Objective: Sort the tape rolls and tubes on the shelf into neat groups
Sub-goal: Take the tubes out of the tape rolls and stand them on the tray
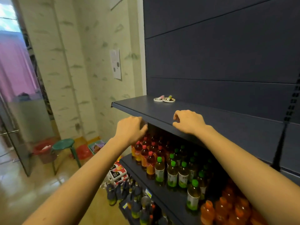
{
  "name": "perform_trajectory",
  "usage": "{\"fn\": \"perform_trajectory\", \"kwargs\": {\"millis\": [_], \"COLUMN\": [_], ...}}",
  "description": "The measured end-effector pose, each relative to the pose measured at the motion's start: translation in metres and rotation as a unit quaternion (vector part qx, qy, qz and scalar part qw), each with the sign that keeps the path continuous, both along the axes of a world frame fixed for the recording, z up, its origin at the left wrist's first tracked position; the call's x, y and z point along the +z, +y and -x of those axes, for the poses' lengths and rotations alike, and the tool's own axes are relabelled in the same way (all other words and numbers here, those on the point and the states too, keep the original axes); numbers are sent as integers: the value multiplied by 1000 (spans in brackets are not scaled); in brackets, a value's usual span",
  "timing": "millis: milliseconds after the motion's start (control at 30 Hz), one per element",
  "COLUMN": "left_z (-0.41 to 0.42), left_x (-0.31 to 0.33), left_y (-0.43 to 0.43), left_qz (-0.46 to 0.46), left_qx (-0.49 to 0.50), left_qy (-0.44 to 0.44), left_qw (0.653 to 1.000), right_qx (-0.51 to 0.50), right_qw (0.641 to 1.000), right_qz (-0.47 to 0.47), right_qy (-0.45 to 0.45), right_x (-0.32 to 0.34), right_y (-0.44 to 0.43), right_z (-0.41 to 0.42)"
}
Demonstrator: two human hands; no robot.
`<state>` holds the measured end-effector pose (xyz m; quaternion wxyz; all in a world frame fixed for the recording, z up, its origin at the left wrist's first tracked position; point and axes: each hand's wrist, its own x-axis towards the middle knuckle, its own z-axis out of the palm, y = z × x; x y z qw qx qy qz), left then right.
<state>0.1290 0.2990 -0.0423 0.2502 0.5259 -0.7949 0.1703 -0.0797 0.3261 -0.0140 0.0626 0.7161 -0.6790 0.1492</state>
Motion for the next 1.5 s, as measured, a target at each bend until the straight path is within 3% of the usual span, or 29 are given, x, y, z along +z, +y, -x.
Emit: {"fn": "perform_trajectory", "kwargs": {"millis": [433, 900, 1200, 1500], "left_z": [2, 34, 50, 68], "left_x": [20, 17, 23, 14], "left_y": [-200, -407, -526, -576], "left_qz": [-13, -28, -63, -69], "left_qx": [-26, -141, -231, -305], "left_qy": [-14, 37, -2, -33], "left_qw": [999, 989, 971, 949], "right_qx": [-76, -191, -331, -412], "right_qw": [996, 980, 942, 904], "right_qz": [-13, -47, -32, -51], "right_qy": [37, 14, -50, -105], "right_x": [28, 4, 6, -9], "right_y": [-210, -375, -464, -502], "right_z": [4, 15, 23, 21]}}
